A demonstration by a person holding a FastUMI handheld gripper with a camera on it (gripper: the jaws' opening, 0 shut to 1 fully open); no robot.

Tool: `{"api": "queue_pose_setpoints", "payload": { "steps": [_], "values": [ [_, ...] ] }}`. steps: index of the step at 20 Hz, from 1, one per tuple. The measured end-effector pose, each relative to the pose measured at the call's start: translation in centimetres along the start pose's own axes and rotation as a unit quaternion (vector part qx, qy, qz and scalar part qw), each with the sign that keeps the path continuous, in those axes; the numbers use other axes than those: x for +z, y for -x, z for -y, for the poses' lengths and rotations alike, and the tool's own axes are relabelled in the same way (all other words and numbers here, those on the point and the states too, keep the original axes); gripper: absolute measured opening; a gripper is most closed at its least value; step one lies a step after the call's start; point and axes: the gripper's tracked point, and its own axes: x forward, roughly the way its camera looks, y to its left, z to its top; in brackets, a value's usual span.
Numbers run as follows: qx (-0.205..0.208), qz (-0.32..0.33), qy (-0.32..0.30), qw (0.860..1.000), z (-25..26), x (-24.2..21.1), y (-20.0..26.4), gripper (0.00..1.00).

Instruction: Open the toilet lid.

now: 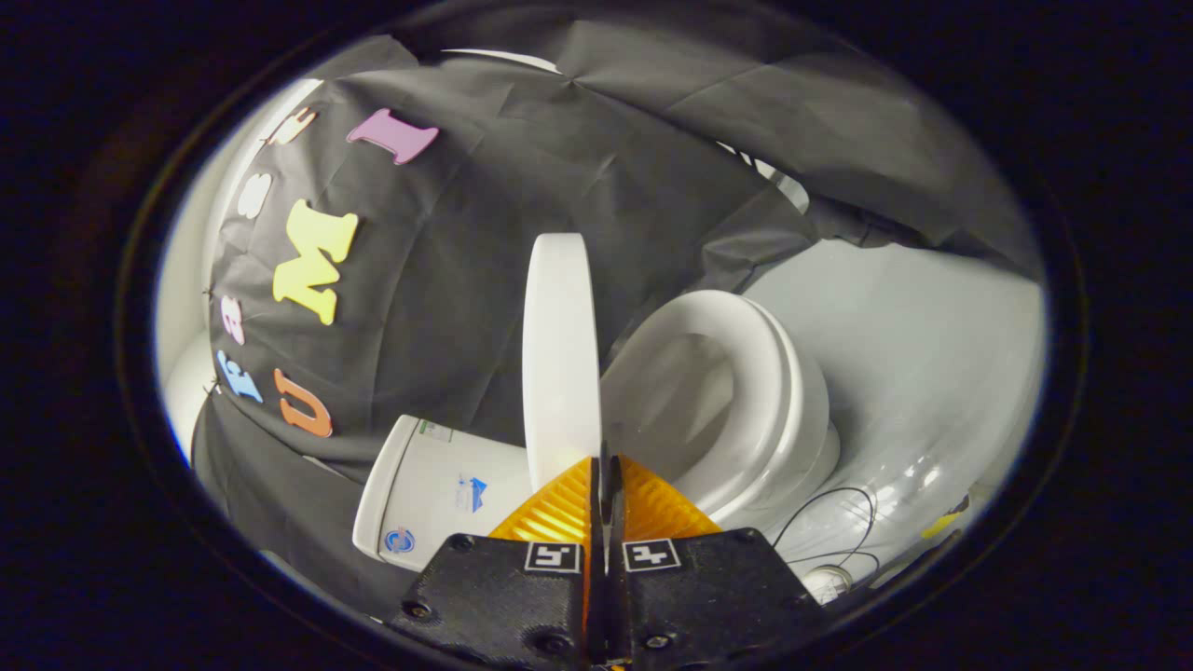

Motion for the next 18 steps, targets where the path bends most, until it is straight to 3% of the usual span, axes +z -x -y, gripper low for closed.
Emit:
{"api": "queue_pose_setpoints", "payload": {
  "steps": [18],
  "values": [
    [-0.023,0.01,0.087,0.996,-7.1,-1.2,0.9,0.04]
  ]
}}
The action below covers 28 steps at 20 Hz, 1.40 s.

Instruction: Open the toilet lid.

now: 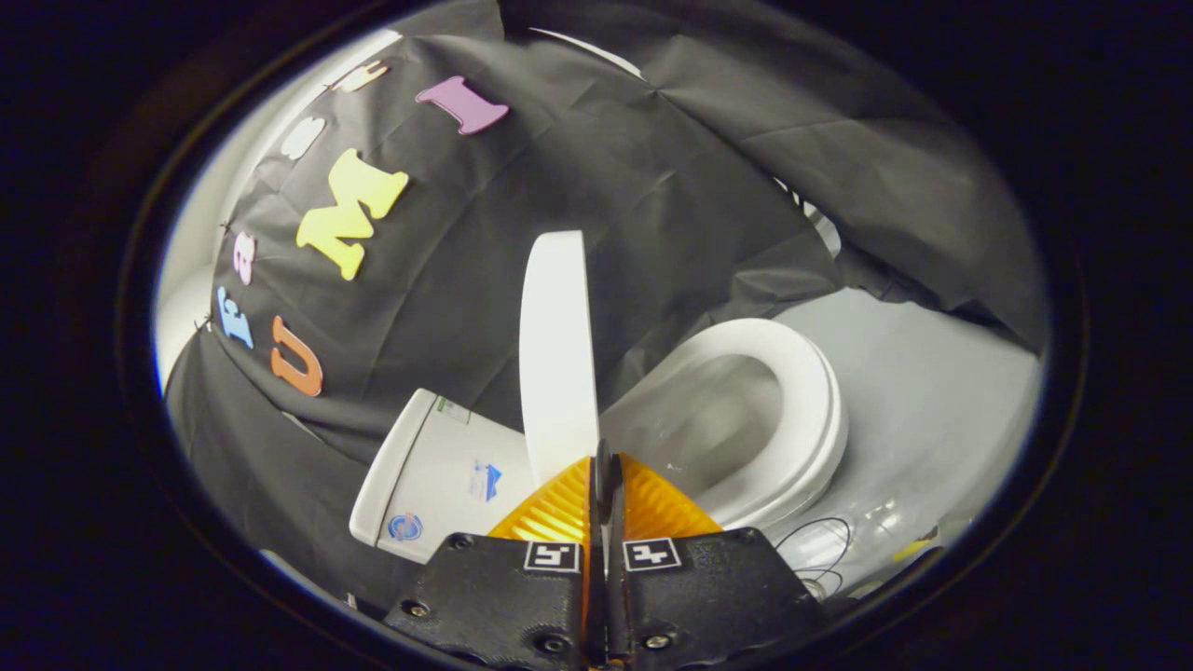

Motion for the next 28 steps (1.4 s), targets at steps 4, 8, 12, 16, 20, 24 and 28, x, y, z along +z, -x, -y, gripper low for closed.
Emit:
{"api": "queue_pose_setpoints", "payload": {
  "steps": [4,8,12,16,20,24,28],
  "values": [
    [-0.003,0.004,0.02,1.0,-1.7,-0.2,0.2,0.05],
    [-0.004,0.009,0.045,0.999,-3.8,-0.5,0.3,0.05],
    [-0.007,0.012,0.074,0.997,-5.7,-0.9,0.3,0.06],
    [-0.01,0.014,0.097,0.995,-7.5,-1.4,0.2,0.07],
    [-0.015,0.016,0.135,0.991,-9.6,-2.4,0.0,0.07],
    [-0.018,0.022,0.161,0.986,-11.3,-3.0,-0.3,0.07],
    [-0.024,0.025,0.187,0.982,-12.8,-3.7,-0.6,0.06]
  ]
}}
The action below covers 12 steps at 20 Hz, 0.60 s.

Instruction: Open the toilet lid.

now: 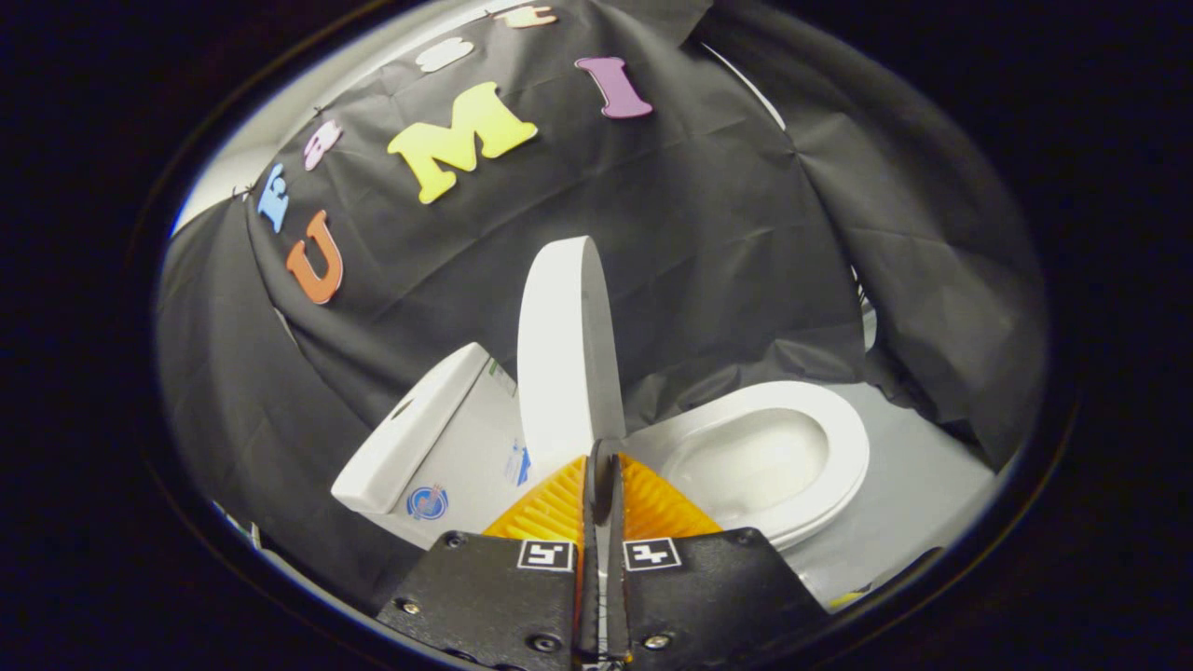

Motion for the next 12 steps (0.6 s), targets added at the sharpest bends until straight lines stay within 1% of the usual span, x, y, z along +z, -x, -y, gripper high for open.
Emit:
{"api": "queue_pose_setpoints", "payload": {
  "steps": [6,12],
  "values": [
    [-0.005,0.004,0.054,0.999,-3.2,-0.6,-0.4,0.06],
    [-0.011,0.007,0.088,0.996,-5.8,-1.6,-0.7,0.07]
  ]
}}
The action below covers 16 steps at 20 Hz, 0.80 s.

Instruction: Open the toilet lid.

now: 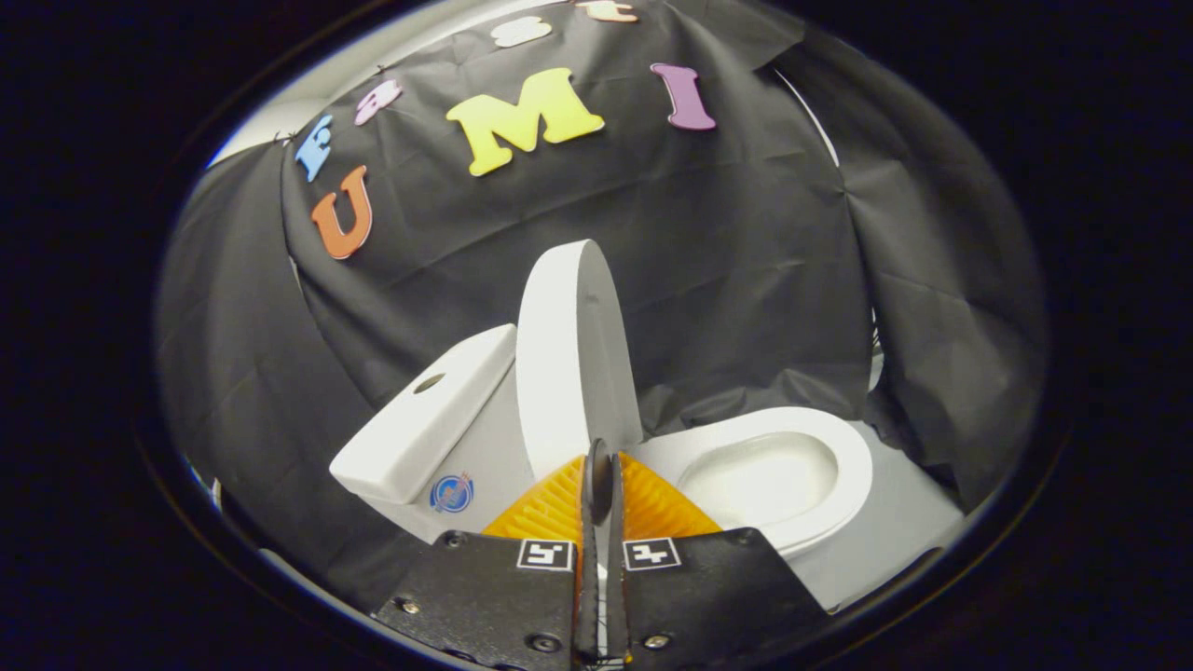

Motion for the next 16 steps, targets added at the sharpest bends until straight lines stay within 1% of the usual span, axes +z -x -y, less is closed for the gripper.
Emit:
{"api": "queue_pose_setpoints", "payload": {
  "steps": [11,16],
  "values": [
    [-0.007,-0.003,0.065,0.998,-5.2,-0.6,-1.1,0.07],
    [-0.018,-0.007,0.118,0.993,-7.3,-1.4,-1.3,0.08]
  ]
}}
